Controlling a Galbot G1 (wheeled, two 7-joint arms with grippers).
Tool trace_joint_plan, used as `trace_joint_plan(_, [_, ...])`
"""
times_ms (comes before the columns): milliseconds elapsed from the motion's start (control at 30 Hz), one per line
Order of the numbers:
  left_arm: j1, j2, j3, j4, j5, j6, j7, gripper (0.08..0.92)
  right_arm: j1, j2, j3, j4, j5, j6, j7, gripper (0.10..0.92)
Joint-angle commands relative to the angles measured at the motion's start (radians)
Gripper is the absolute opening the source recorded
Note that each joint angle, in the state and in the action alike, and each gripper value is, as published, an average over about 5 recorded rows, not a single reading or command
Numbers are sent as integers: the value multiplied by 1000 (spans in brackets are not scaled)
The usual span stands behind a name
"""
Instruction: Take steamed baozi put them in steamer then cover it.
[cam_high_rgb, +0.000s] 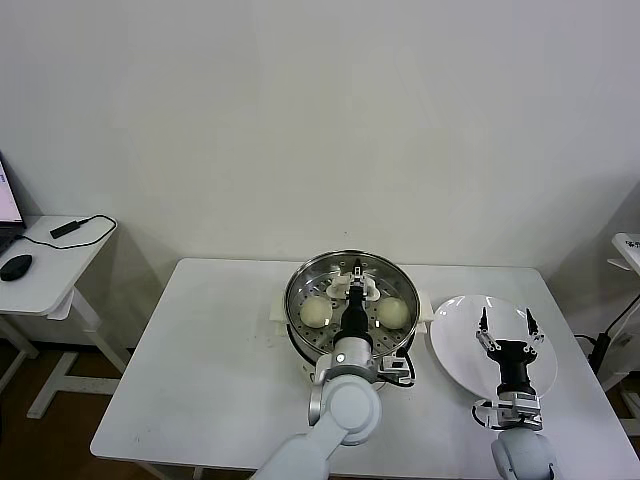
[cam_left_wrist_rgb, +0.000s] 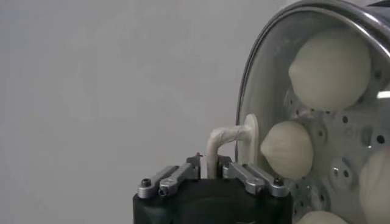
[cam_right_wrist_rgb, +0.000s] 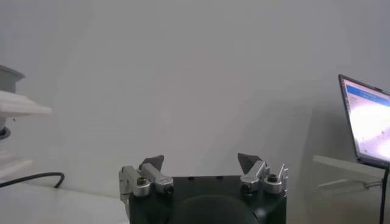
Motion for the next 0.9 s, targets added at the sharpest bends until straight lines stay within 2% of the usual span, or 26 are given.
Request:
trace_joint_plan(33, [9,10,3,-39,-4,1,5,490,2,0,-1,4,1,0,1,823])
trace_joint_plan(300, [56,68,15,-132,-16,-7,9,723,2,2,-1,7,0,-1,2,823])
trace_joint_plan(433, [93,115,25,-207,-26,-10,15,805,2,4,0,7,-1,-1,3,823])
trace_joint_plan(633, [127,190,12,-340,-70,-10,16,823,5,3,-1,11,-4,-2,2,823])
trace_joint_plan(767, [147,249,-37,-438,-192,-7,5,823,6,1,-2,16,1,-6,-1,823])
trace_joint_plan(833, [153,279,-96,-470,-320,-11,-40,823,4,-6,-5,23,22,-15,-8,823])
trace_joint_plan(900, [153,296,-176,-476,-475,-39,-122,823,-1,-15,-12,34,66,-31,-21,823])
